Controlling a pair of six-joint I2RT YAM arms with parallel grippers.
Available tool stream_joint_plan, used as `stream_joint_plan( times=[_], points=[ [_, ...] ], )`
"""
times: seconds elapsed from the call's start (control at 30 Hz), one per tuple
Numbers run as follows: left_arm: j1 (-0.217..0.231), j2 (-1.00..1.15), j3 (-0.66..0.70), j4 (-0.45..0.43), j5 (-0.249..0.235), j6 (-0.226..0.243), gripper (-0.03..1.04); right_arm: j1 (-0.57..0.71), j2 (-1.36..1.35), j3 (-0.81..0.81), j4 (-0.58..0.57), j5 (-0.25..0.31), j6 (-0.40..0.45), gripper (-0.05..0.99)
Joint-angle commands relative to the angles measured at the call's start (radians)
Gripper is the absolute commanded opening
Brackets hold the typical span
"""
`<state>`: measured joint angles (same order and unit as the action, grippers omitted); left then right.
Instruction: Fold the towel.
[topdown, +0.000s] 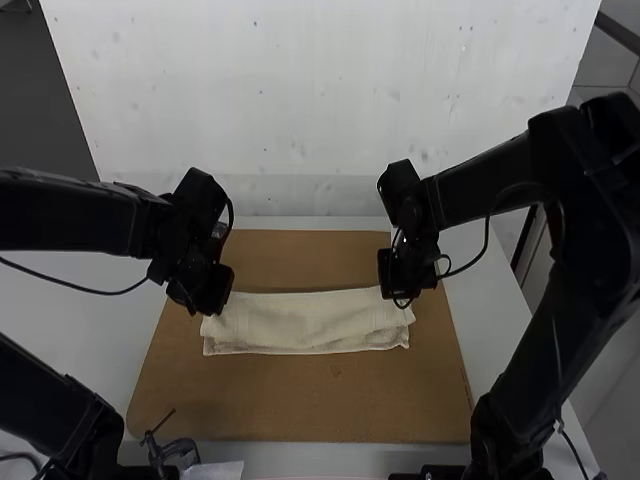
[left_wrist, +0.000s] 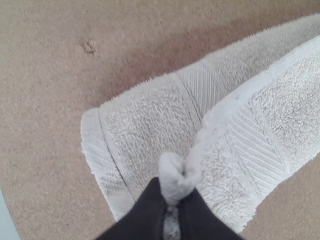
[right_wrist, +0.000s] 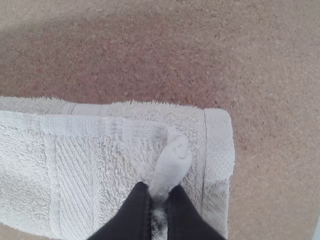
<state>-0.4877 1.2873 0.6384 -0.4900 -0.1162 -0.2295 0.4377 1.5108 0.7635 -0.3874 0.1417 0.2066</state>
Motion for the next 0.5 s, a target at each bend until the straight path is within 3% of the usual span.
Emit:
stream_joint_plan(
  times=[0.0,0.13,0.23,0.47],
  points=[
    [-0.022,-0.062,-0.040,-0.012,-0.011,-0.014,0.02,0.015,-0.058,-0.032,-0.018,0.038,0.022,0.01],
    [-0.012,-0.091,-0.072,-0.025,-0.013,-0.010,0.02,0.021,-0.072,-0.062,-0.011,0.048,0.024,0.01],
    [0.021,-0.092,-0.082,0.001,-0.013,-0.004,0.02,0.022,-0.063,-0.066,-0.002,0.061,0.024,0.01],
    [0.077,0.017,-0.059,0.153,-0.013,0.018,0.02,0.015,0.011,-0.062,0.078,0.070,0.025,0.01]
  ],
)
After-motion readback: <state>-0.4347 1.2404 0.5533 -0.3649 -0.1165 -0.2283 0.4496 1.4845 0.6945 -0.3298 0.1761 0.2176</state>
